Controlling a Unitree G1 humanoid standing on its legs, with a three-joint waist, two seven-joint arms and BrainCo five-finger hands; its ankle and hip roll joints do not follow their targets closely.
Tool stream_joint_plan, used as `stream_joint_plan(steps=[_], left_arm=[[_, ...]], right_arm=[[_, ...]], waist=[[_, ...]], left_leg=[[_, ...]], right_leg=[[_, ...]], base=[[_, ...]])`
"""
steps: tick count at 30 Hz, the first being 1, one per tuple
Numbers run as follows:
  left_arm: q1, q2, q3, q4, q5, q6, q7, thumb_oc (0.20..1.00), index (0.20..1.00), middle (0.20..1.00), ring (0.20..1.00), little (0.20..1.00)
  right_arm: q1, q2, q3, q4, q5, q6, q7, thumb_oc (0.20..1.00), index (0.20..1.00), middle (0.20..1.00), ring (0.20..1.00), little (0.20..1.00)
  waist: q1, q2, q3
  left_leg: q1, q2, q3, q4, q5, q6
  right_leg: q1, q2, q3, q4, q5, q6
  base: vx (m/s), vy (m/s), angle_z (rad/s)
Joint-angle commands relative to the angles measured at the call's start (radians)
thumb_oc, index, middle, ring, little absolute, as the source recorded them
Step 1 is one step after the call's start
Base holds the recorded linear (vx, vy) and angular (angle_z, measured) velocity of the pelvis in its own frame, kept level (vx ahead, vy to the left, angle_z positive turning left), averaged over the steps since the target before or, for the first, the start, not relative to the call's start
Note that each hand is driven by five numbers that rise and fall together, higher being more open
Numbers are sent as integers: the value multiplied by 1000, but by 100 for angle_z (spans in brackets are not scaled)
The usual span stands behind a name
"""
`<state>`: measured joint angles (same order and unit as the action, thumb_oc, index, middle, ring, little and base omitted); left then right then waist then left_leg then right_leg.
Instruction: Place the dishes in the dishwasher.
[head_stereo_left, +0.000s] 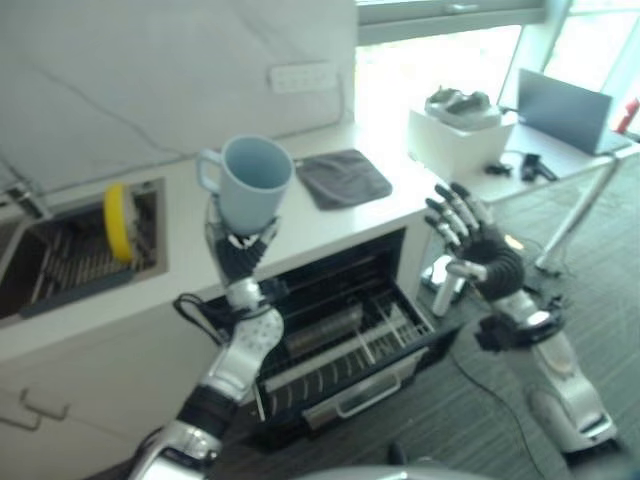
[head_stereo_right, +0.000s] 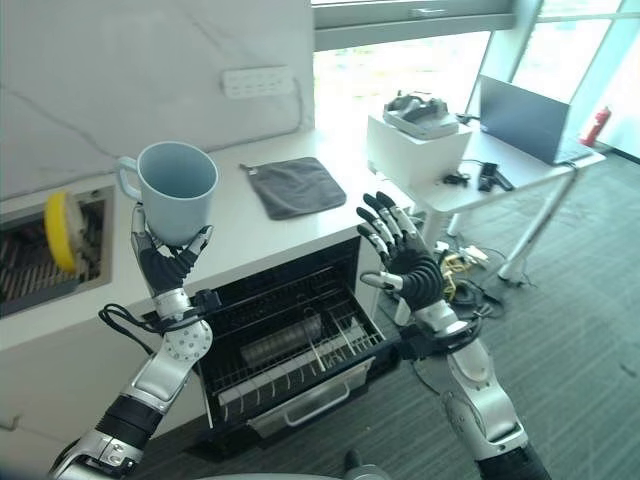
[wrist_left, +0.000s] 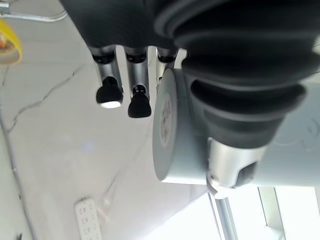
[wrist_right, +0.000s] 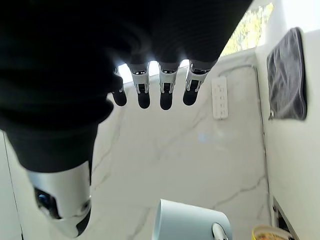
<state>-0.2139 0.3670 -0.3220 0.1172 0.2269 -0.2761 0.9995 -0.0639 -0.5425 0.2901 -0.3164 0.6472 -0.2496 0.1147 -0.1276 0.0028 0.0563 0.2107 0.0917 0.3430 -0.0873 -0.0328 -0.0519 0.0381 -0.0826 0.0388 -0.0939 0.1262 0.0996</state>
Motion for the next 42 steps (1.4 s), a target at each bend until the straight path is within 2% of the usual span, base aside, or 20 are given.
stream_joint_plan(steps=[1, 4, 5, 9, 11, 14, 18, 26, 42], left_arm=[[-99, 63, -17, 23, 49, -10, 9, 200, 200, 200, 200, 200], [-114, 66, -50, 19, 60, -8, -2, 200, 200, 200, 200, 200], [-122, 67, -72, 10, 55, -9, -17, 200, 200, 200, 200, 200], [-128, 62, -104, 1, 46, -15, -31, 200, 200, 200, 200, 200], [-136, 60, -120, 8, 37, -20, -39, 200, 200, 200, 200, 200], [-144, 53, -136, 6, -8, -64, -81, 200, 200, 200, 200, 200], [-157, 41, -161, 5, -36, -83, -102, 200, 200, 200, 200, 200], [-171, 20, -197, 1, -76, -96, -144, 200, 200, 200, 200, 200], [-170, 13, -218, -13, -134, -92, -193, 200, 200, 200, 200, 200]], right_arm=[[-70, 25, 3, 13, -6, -15, -32, 1000, 1000, 1000, 1000, 1000], [-140, 39, 65, 22, -25, 13, -69, 1000, 1000, 1000, 1000, 1000], [-191, 53, 101, 42, -39, 19, -118, 1000, 1000, 1000, 1000, 1000], [-271, 83, 136, 78, -75, 28, -202, 1000, 1000, 1000, 1000, 1000], [-312, 94, 147, 99, -72, 42, -218, 1000, 1000, 1000, 1000, 1000], [-370, 112, 165, 114, -70, 68, -231, 1000, 1000, 1000, 1000, 1000], [-427, 136, 192, 153, -80, 74, -250, 1000, 1000, 1000, 1000, 1000], [-486, 166, 208, 207, -65, 103, -272, 1000, 1000, 1000, 1000, 1000], [-506, 201, 259, 249, -68, 128, -228, 1000, 1000, 1000, 1000, 1000]], waist=[[12, -54, -28], [42, -59, -27], [62, -62, -25], [96, -64, -24], [108, -66, -26], [130, -69, -27], [147, -69, -28], [165, -71, -28], [180, -68, -22]], left_leg=[[-18, 25, -144, 0, 21, 5], [-25, 23, -174, 0, 24, 3], [-28, 22, -193, 0, 27, 2], [-36, 21, -224, 0, 30, 0], [-42, 21, -236, 0, 33, -1], [-55, 19, -257, 0, 46, -2], [-59, 18, -274, 0, 49, -2], [-66, 15, -300, 0, 53, -2], [-70, 12, -311, 0, 59, -1]], right_leg=[[61, -67, -58, 7, -32, 41], [76, -67, -78, 7, -39, 36], [87, -68, -92, 7, -43, 32], [102, -68, -114, 7, -51, 26], [105, -68, -123, 7, -53, 25], [108, -68, -138, 7, -51, 19], [115, -66, -144, 7, -55, 15], [123, -62, -152, 7, -59, 10], [127, -66, -169, 7, -59, 8]], base=[[39, -14, 36], [48, -13, 37], [54, -11, 34], [44, -9, 30], [23, -10, 22], [13, -8, 16], [22, -2, 19], [18, 3, 8], [0, -1, 4]])
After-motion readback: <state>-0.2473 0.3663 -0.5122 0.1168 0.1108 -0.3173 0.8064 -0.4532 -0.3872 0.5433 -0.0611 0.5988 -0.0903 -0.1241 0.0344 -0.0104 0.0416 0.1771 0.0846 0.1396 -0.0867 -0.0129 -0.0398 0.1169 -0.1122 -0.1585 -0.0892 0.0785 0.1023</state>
